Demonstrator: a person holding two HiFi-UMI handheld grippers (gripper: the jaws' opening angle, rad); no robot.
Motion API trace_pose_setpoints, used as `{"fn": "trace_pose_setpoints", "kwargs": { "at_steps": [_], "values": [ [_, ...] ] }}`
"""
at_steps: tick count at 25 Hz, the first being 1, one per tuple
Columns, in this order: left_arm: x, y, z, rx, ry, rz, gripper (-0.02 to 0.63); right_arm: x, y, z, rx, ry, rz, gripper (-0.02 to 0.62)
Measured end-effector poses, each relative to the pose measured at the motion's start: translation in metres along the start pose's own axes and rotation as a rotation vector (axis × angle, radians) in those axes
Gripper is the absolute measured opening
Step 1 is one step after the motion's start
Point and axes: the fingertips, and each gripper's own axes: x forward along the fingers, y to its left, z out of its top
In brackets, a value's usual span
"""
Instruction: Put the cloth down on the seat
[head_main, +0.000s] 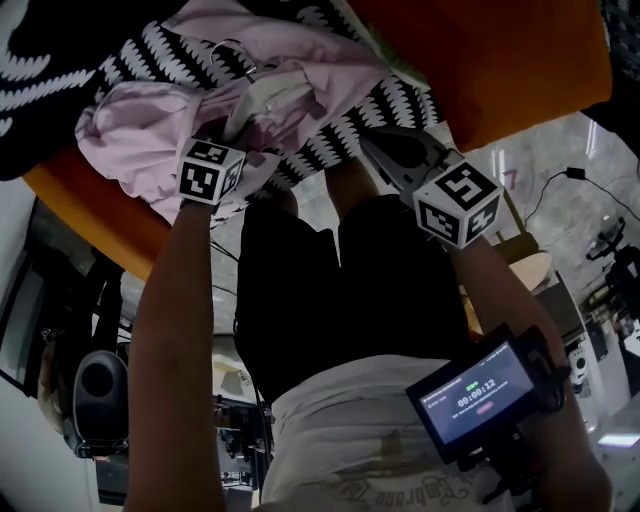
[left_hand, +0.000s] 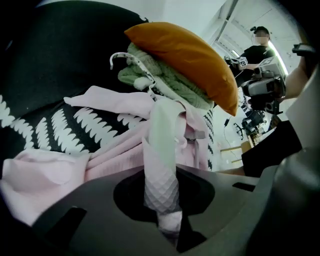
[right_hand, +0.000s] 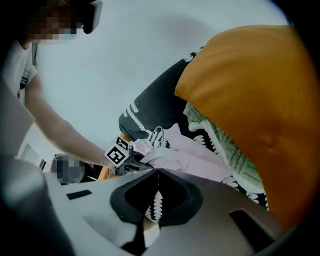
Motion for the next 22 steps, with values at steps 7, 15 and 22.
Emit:
{"fn": "trace_pose_setpoints", "kwargs": {
  "at_steps": [7, 15, 22],
  "values": [
    [0.011, 0.027, -0.012, -0.029, 0.042, 0.127, 0.081, 0.006, -0.003, -0.01, 0.001, 0.013, -0.001, 0.015],
    [0.027, 0.035, 0.001, -0.051, 0.075, 0.204, 0.169, -0.002, -0.014, -0.014, 0.009, 0.021, -0.013, 0.015],
    [0.0, 0.034, 0.008, -0.055, -0.007, 0.262, 0.222, 0.003, 0.001, -0.014, -0.016, 0.038, 0.006, 0.015]
  ]
}}
